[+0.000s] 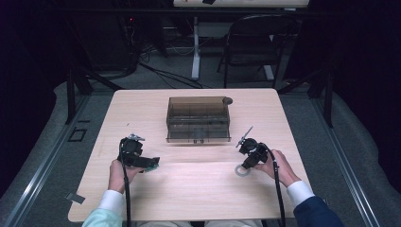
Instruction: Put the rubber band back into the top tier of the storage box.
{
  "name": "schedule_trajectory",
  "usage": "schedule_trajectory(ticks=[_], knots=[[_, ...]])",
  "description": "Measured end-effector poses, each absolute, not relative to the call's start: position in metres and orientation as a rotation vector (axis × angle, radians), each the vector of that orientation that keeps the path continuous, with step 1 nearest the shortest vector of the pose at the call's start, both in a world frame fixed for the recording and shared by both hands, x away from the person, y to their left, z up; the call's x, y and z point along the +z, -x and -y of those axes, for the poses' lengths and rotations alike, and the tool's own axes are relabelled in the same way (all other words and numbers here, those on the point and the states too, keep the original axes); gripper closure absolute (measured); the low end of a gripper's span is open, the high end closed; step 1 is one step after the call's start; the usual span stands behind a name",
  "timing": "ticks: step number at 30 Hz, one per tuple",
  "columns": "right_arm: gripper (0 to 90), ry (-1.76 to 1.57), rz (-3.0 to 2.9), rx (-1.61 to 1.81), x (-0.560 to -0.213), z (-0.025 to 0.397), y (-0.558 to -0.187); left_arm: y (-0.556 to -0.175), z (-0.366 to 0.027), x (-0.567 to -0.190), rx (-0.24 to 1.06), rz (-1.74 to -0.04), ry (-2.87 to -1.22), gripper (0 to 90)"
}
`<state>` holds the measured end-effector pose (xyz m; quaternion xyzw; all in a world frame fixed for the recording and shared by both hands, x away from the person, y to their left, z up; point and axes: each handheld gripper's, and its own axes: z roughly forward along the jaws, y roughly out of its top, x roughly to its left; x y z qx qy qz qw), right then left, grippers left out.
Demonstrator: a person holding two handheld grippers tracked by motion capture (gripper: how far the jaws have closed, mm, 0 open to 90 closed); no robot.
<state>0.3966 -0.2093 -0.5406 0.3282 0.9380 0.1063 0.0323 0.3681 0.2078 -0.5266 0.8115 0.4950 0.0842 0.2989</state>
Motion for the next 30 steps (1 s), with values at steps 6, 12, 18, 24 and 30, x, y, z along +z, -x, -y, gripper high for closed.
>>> schedule_trajectory(ticks=[6,12,18,24,30], knots=[[77.8,-1.024,-2.895,0.339,-0.5407,0.21,-0.397,-0.368,-0.2074,-0.5267,0.224,-1.314,-2.153,15.5],[75.8,-1.032,-2.9,0.368,-0.5387,0.2112,-0.3979,-0.368,-0.2078,-0.5265,0.225,-1.313,-2.154,15.6],[75.2,-1.024,-2.912,0.349,-0.5418,0.2098,-0.397,-0.3681,-0.2073,-0.5266,0.224,-1.313,-2.155,15.6],[77.3,-1.006,-2.925,0.308,-0.5442,0.2072,-0.3963,-0.3682,-0.2076,-0.5266,0.225,-1.314,-2.155,15.6],[81.8,-0.995,-2.924,0.297,-0.5445,0.2047,-0.3951,-0.3683,-0.2078,-0.5266,0.226,-1.314,-2.155,15.6]])
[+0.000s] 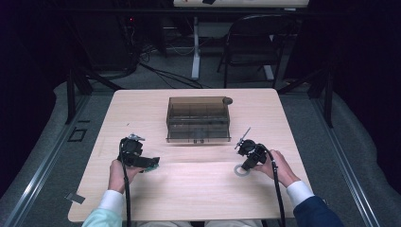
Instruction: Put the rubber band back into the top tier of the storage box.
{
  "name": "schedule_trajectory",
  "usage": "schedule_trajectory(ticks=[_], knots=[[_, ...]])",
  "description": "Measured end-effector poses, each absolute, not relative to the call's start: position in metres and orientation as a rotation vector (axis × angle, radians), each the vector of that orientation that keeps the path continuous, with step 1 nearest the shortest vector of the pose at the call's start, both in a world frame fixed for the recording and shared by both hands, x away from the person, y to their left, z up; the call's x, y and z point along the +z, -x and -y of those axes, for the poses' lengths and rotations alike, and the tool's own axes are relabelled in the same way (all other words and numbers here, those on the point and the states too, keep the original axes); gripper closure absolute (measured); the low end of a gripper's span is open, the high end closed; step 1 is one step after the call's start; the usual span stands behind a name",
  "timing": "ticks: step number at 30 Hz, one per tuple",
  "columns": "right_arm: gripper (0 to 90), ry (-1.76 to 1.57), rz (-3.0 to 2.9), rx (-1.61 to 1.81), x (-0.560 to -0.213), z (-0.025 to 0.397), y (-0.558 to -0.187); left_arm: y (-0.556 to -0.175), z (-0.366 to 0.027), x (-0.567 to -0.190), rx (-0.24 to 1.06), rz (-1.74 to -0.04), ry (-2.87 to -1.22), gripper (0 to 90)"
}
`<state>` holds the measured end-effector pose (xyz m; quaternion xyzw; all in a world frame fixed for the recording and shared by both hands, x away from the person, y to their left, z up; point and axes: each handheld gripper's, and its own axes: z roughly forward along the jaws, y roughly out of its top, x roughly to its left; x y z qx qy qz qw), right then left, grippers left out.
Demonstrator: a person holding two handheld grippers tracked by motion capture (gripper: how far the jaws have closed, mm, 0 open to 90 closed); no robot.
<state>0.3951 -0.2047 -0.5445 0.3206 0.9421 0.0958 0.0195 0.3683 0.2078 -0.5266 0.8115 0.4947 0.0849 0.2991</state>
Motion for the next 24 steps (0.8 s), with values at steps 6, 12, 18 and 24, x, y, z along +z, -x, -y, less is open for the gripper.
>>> schedule_trajectory(ticks=[6,12,18,24], knots=[[82.4,-0.986,-2.921,0.29,-0.539,0.206,-0.396,-0.368,-0.207,-0.527,0.224,-1.313,-2.154,15.6],[82.5,-1.004,-2.928,0.332,-0.534,0.208,-0.398,-0.368,-0.209,-0.527,0.222,-1.313,-2.158,15.5],[82.5,-1.036,-2.921,0.362,-0.531,0.211,-0.4,-0.369,-0.209,-0.527,0.222,-1.315,-2.156,15.3],[82.6,-1.028,-2.921,0.338,-0.525,0.214,-0.407,-0.369,-0.21,-0.527,0.219,-1.314,-2.157,14.8]])
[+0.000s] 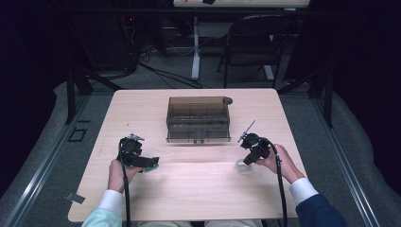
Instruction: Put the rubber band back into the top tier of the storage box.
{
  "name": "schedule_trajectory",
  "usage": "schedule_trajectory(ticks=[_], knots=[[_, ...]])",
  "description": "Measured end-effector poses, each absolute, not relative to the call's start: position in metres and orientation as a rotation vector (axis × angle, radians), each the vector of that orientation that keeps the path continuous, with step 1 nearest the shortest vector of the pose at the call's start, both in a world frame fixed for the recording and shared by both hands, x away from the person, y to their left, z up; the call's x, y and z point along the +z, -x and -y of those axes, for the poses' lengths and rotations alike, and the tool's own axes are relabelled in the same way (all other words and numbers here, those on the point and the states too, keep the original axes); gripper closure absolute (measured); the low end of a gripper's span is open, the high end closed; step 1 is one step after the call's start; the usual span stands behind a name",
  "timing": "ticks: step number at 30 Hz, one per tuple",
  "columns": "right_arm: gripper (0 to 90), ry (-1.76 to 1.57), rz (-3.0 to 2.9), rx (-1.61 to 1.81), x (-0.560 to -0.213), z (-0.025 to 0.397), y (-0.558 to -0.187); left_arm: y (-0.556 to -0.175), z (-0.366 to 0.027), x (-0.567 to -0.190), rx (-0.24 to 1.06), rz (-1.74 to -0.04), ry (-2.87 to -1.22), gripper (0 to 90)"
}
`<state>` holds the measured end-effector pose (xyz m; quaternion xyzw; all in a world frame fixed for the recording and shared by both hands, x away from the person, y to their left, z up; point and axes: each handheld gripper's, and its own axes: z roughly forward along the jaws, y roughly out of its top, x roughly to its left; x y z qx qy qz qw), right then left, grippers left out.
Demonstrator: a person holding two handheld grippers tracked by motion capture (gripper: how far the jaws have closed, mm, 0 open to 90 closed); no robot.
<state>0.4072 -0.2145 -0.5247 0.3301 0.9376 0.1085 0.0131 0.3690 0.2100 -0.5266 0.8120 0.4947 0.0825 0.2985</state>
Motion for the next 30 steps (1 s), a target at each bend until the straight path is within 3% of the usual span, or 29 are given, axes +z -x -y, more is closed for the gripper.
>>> schedule_trajectory(ticks=[30], knots=[[82.7,-1.027,-2.926,0.341,-0.493,0.22,-0.439,-0.37,-0.209,-0.528,0.215,-1.318,-2.165,13.7]])
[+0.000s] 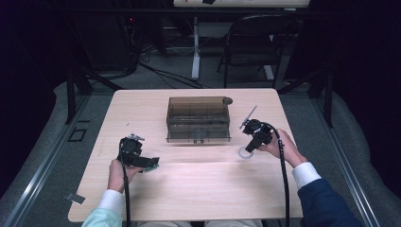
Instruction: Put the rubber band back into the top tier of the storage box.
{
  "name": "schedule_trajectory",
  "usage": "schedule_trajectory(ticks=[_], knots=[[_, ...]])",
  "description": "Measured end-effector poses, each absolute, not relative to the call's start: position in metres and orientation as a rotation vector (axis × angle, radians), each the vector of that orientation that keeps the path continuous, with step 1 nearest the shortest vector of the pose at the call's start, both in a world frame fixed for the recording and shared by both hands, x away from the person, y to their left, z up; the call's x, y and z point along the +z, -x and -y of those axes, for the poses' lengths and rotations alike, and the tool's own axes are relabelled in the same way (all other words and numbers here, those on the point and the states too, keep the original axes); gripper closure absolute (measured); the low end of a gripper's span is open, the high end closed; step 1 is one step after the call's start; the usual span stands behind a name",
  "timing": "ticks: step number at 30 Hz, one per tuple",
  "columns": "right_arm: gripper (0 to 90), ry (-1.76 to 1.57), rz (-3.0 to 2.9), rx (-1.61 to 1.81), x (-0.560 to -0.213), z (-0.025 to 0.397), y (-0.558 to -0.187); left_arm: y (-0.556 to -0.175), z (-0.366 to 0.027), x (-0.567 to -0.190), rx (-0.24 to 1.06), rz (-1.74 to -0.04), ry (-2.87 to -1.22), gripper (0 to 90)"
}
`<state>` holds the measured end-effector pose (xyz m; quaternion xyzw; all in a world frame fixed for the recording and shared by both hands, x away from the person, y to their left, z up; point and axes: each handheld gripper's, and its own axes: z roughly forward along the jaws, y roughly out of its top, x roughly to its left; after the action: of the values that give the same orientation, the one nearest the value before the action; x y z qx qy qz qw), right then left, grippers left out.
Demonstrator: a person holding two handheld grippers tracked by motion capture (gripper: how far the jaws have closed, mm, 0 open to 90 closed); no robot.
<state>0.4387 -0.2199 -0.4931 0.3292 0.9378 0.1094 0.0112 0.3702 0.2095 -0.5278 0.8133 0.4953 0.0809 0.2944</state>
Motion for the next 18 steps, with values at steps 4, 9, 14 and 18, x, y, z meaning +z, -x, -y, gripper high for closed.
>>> schedule_trajectory(ticks=[4,9,14,18], knots=[[82.7,-1.013,-2.926,0.321,-0.487,0.22,-0.443,-0.37,-0.209,-0.528,0.22,-1.314,-2.168,13.7],[82.7,-1.024,-2.909,0.339,-0.481,0.22,-0.448,-0.371,-0.209,-0.528,0.217,-1.31,-2.17,13.7],[82.8,-1.019,-2.901,0.343,-0.474,0.218,-0.452,-0.37,-0.209,-0.528,0.217,-1.309,-2.171,13.8],[82.8,-0.99,-2.902,0.307,-0.471,0.217,-0.457,-0.371,-0.209,-0.528,0.216,-1.31,-2.168,13.8]])
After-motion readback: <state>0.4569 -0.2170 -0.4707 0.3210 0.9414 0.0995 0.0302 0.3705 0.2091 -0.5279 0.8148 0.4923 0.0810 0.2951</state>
